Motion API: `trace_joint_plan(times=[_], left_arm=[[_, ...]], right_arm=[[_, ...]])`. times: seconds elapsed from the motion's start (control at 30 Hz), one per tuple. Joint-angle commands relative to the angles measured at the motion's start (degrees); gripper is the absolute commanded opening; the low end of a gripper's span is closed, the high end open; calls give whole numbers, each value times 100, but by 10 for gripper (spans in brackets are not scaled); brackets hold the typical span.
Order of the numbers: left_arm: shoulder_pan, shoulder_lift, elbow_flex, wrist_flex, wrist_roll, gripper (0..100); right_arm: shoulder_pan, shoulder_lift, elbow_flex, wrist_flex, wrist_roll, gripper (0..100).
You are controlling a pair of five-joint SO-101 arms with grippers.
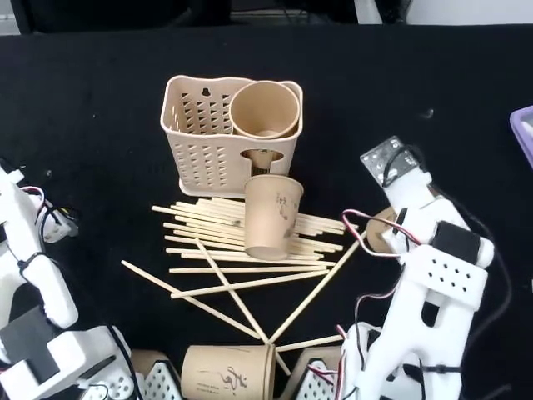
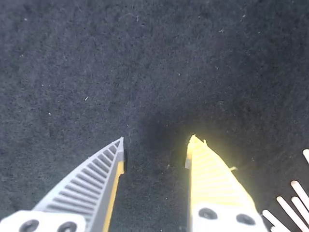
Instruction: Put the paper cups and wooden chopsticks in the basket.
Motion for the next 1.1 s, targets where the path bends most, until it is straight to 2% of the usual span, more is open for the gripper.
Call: trace_joint_plan(times=[0.0,0.13,0.27,0.4,0.6,0.77,0.93,1.07], left_arm=[[40,-176,-57,-62,18,213],[40,-176,-57,-62,18,213],[40,-176,-57,-62,18,213],[40,-176,-57,-62,18,213],[48,-176,-48,-62,18,213],[48,-167,-48,-53,18,213],[48,-167,13,-62,18,213],[48,-167,13,-62,18,213]], right_arm=[[-62,-110,-532,149,-114,15],[-9,-119,-1147,237,-114,11],[-123,-119,-2132,809,-185,11],[-774,-119,-3275,1169,-782,11],[-2541,-48,-4954,1521,-1802,11],[-3745,136,-5543,1442,-1908,11],[-4009,1297,-6062,1459,-1890,11],[-4053,2167,-7108,1776,-1881,11]])
